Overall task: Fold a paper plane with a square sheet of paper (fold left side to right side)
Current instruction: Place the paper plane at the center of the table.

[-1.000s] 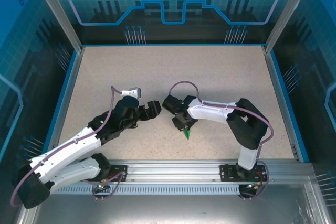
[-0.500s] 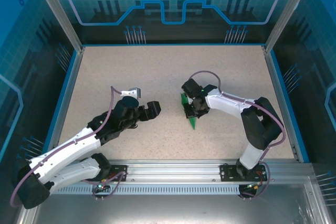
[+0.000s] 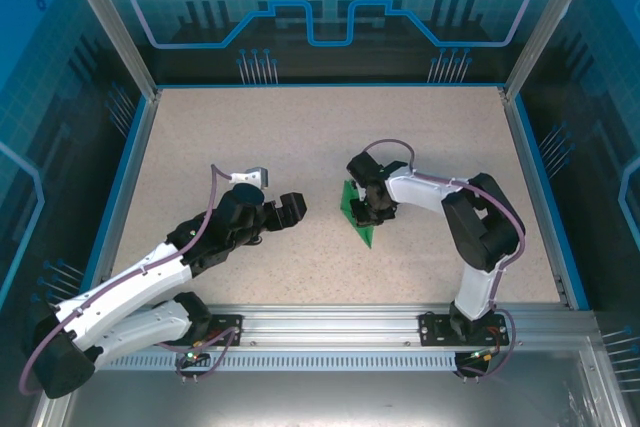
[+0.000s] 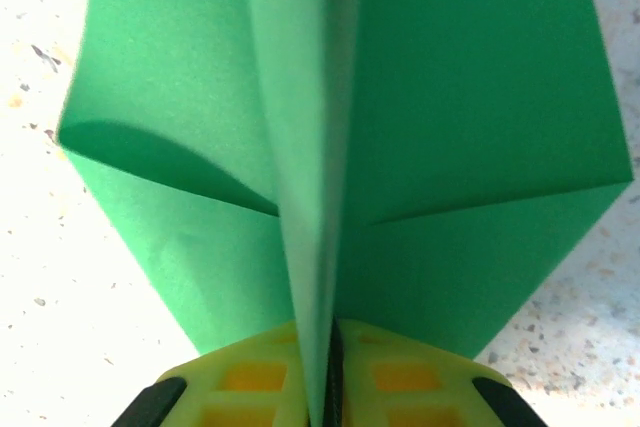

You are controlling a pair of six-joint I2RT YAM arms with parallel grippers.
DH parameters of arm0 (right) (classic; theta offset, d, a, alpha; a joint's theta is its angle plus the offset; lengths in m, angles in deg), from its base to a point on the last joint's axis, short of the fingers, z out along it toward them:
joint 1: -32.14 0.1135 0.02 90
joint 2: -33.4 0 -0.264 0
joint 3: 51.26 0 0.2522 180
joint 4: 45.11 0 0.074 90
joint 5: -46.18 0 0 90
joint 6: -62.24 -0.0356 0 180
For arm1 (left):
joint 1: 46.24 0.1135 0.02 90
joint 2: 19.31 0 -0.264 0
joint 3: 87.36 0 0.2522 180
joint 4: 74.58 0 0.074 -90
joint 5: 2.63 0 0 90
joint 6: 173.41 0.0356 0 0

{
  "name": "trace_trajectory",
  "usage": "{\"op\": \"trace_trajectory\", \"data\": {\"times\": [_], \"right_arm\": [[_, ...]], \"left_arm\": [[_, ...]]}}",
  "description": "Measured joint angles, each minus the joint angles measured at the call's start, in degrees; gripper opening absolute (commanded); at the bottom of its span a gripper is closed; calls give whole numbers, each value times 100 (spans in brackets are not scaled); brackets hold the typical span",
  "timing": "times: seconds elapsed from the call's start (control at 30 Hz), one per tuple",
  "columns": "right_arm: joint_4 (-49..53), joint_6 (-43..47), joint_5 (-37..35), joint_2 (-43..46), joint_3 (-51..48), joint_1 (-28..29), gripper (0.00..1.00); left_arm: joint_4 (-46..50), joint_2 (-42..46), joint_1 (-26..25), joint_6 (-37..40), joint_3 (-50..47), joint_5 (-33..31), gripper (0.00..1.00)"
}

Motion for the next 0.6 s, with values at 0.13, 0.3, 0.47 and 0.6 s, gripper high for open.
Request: {"op": "trace_trajectory", "data": {"times": [0.13, 0.3, 0.47, 0.6], "right_arm": [[-7, 39, 79, -9, 42, -50, 8], [90, 83, 195, -15, 337, -428, 7], [308, 149, 238, -319, 1443, -942, 6], [476, 151, 232, -866, 2308, -1209, 6]], "left_arm": [[2, 0, 0, 17, 0, 0, 99], [4, 0, 0, 50, 2, 2, 99], [4, 0, 0, 136, 2, 50, 99], [20, 0, 0, 188, 13, 136, 99]]}}
